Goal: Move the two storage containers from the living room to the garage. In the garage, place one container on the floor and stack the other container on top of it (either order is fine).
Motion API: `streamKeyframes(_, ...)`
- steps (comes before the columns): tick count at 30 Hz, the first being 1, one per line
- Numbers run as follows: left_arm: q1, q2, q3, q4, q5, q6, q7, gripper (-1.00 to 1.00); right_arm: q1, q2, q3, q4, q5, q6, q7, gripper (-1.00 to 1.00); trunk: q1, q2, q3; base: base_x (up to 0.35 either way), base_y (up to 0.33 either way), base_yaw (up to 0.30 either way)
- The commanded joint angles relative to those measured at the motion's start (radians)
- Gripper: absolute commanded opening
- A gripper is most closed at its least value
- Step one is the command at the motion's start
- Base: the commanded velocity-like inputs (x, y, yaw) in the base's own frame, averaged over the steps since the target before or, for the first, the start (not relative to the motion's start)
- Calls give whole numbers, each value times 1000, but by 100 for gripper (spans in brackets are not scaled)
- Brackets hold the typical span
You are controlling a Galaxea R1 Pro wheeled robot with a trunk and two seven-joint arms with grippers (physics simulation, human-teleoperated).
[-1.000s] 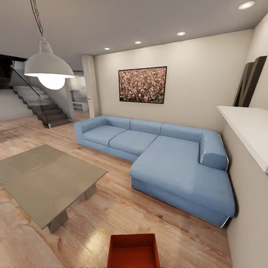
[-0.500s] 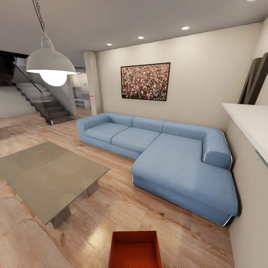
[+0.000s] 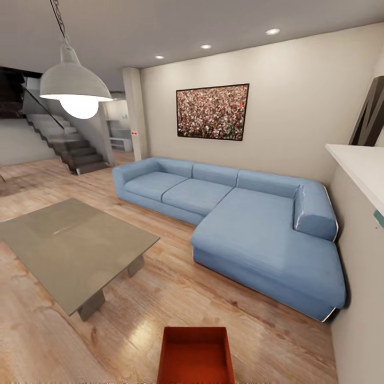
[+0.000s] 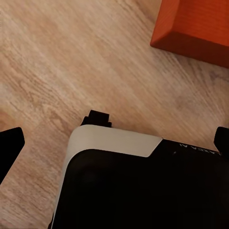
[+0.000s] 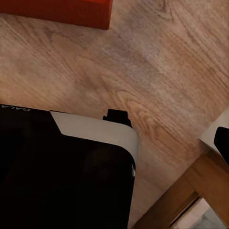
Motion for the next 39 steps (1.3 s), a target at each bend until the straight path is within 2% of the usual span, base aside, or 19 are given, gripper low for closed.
streamKeyframes(1,-1,0,8,1,1,-3,0,100,-1,0,7,3,5,-5,-2,100,0,-1,-3,0,0,63)
streamKeyframes(39,-1,0,8,0,1,-3,0,100,-1,-8,8,3,7,-5,1,100,0,-1,-61,0,0,67)
